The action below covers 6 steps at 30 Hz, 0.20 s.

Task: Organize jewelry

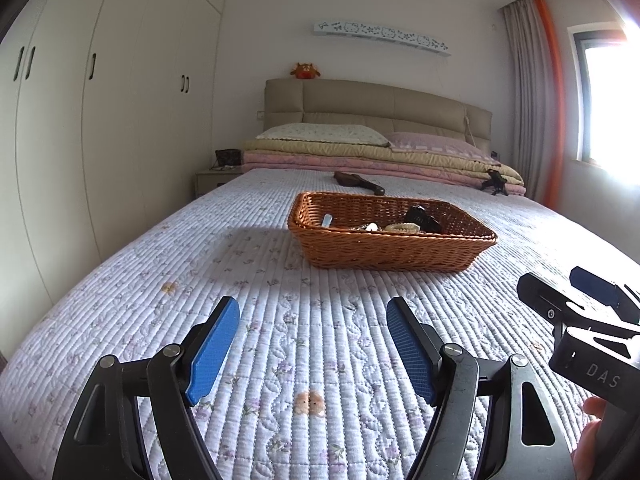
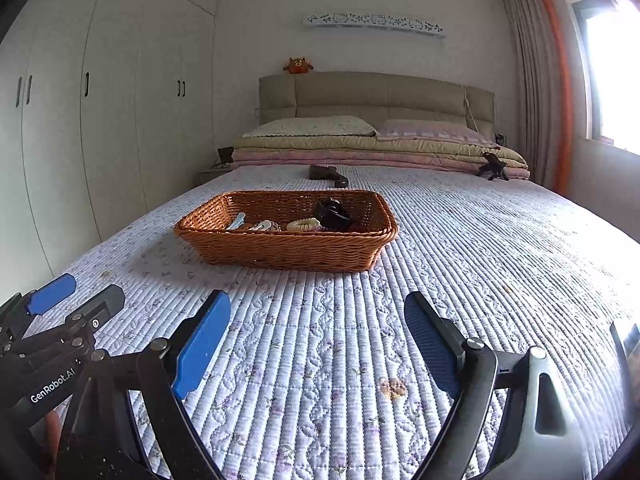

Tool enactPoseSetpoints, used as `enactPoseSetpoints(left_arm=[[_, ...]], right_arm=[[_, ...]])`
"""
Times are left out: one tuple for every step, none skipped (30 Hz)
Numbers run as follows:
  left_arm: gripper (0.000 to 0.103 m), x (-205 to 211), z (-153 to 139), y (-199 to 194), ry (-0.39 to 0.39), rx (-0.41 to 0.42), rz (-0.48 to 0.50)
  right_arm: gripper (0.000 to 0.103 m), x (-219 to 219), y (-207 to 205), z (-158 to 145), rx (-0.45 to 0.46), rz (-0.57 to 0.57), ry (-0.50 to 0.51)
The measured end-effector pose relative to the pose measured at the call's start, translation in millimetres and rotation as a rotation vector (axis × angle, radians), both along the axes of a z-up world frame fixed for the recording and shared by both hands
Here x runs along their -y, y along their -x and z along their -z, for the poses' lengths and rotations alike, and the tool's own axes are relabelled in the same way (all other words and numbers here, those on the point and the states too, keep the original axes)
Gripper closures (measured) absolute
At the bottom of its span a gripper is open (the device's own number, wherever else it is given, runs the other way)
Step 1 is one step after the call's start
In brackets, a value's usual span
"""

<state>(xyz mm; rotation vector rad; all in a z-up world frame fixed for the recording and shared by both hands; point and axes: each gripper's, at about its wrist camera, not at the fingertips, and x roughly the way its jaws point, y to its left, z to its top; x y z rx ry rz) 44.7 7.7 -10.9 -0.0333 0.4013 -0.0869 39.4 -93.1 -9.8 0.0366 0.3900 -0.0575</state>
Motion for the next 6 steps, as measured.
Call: enactPoseSetpoints(left_arm=[[0.025,0.0,0.2,0.2,-0.004,0.003,-0.005],[0.025,-0.3,0.1,-0.1,-0.009,0.006,-0.009],[0.025,0.7,0.2,0.5,-0.016,0.012,-0.014],[0.025,0.5,0.1,0.6,-0.019,0.014,-0.017],[0.025,1.0,0.1,1.0,-0.022,0.018,-0.019],[0.025,0.7,0.0,0.8,-0.02,0.017,-0.013]], right_arm=[[0.013,0.1,0.2,0.1,-0.001,-0.001,-0.002],[0.013,0.0,0.4,0.0,-0.001,-0.001,-0.003],[0.013,0.4,0.4,0.1,-0.002,-0.001,-0.004],[0.013,0.8,0.4,0.1,-0.002,-0.001,-0.006],[0.013,0.7,0.1,0.1,-0.002,-0.002,-0.005],[0.013,0.7,0.2,0.1,-0.002,-0.001,-0.005]])
